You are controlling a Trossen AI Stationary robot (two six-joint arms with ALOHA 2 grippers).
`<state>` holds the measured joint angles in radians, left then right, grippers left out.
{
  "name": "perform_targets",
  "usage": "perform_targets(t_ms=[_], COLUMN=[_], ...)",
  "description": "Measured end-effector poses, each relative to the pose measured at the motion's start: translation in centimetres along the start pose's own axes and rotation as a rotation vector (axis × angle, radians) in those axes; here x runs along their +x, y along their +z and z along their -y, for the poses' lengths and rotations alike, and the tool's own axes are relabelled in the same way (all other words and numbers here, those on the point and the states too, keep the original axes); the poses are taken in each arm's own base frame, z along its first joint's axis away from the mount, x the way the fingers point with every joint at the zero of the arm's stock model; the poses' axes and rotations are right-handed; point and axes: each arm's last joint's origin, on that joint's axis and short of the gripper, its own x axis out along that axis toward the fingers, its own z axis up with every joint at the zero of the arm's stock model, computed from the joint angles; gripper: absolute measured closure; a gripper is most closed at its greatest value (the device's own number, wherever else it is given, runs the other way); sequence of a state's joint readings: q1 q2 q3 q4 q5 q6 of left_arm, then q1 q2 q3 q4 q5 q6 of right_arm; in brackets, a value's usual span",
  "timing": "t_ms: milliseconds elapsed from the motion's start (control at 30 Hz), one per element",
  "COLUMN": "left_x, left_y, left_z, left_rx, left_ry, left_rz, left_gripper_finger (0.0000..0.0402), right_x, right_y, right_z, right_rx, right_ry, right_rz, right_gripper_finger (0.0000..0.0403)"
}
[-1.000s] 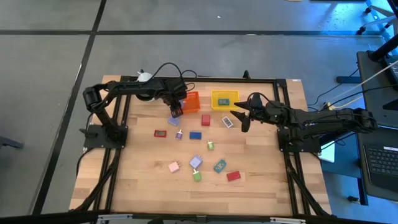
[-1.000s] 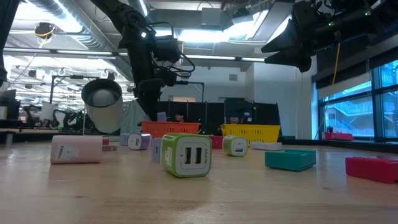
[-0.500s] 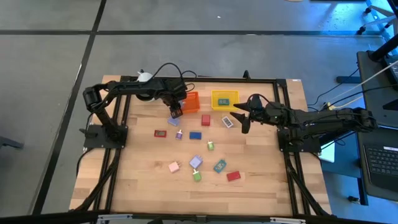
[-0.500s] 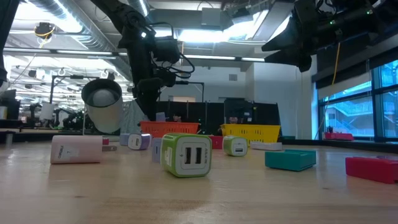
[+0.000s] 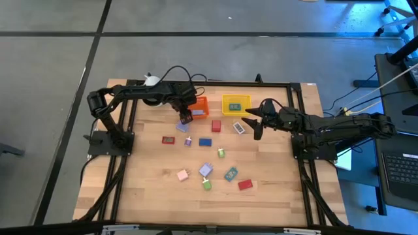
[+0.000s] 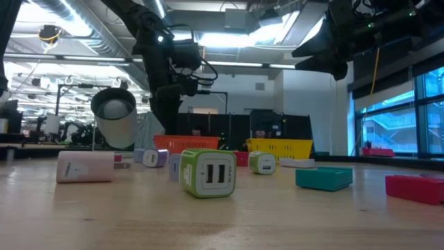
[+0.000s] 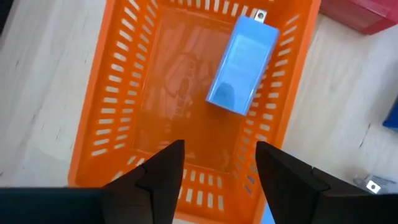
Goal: Pick & Place Office items
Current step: Put the top green charger adapter into the orange bin
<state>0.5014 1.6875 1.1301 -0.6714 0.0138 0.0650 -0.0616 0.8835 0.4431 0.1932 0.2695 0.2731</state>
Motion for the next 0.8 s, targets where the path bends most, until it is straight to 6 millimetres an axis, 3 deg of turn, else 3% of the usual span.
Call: perform_targets(t_ms=[300, 567, 800], left_x=[-0.5, -4.8, -9.1], left_y=[0.3, 4.5, 8.2], left_z=[-0.3, -0.2, 2.8], left_rx=[0.037, 0.049, 0.105], left_ry=[0.116, 0.232, 0.108], left_rz=[0.006, 0.184, 0.520], left_gripper_finger=[0.0184, 0.0185, 0.0183], right_x=[0.0, 0.0, 0.1], right_y=[0.1, 0.5, 0.9], right_z=[0.0, 0.0, 0.7], right_rx=[-0.004, -0.009, -0.025], right_ry=[-0.009, -0.027, -0.072], right_rz=[0.009, 0.053, 0.051], right_gripper_finger=[0.0170, 0.0170, 0.0170])
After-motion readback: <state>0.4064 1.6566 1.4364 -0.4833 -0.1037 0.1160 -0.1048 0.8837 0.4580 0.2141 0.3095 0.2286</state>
